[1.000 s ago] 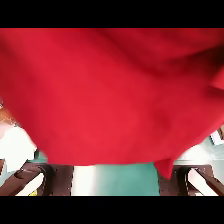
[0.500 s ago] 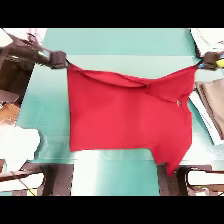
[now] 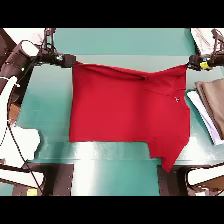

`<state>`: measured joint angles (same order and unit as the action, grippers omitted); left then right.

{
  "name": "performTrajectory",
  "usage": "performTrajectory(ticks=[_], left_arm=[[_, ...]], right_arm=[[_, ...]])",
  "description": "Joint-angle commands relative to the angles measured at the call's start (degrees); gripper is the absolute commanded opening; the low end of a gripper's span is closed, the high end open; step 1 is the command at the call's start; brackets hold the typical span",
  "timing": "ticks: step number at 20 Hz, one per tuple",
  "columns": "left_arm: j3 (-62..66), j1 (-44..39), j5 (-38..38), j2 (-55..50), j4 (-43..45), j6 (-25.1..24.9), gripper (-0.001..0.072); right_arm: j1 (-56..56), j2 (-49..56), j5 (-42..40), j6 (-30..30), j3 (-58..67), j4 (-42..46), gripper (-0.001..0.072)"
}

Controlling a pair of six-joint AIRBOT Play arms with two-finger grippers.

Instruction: Fold the shirts.

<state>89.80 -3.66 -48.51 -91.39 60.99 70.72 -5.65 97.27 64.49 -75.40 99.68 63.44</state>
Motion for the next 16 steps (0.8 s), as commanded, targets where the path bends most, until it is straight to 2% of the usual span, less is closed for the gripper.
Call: performTrajectory(ticks=[1, 3, 5, 8, 12, 14, 15, 16], left_arm=[[0.0, 0.0, -3.8, -0.4, 5.3, -2.2, 0.0025], [-0.4, 0.0, -7.5, -0.4, 8.2, -2.2, 0.0025], [-1.8, 0.0, -7.9, -0.4, 8.3, -2.2, 0.0025], [-5.6, 0.0, -7.9, -0.4, 7.1, -2.2, 0.0026], [-11.7, 0.0, -7.7, -0.4, 7.0, -1.9, 0.0027], [-13.7, 0.0, -7.6, -0.4, 7.5, 1.0, 0.0029], [-13.9, 0.0, -7.9, -0.5, 7.6, 2.6, 0.0235], [-13.8, 0.0, -8.0, -0.4, 7.6, 3.9, 0.0533]], right_arm=[[-0.9, -1.7, 2.1, 1.9, -0.3, 4.4, 0.0013], [-0.9, -4.4, 4.6, 1.9, -4.0, 9.0, 0.0013], [-0.9, -7.7, 3.9, 2.1, -10.6, 10.2, 0.0013], [-0.9, -11.3, -0.1, 2.2, -20.7, 10.0, 0.0014], [-0.5, -12.5, -0.8, 2.1, -29.2, 9.1, 0.0017], [-0.5, -12.6, -1.3, 2.1, -31.8, 5.3, 0.0021], [-0.5, -12.6, -1.4, 2.1, -32.7, 3.2, 0.0044], [-0.5, -12.6, -1.4, 2.1, -33.2, 1.6, 0.0237]])
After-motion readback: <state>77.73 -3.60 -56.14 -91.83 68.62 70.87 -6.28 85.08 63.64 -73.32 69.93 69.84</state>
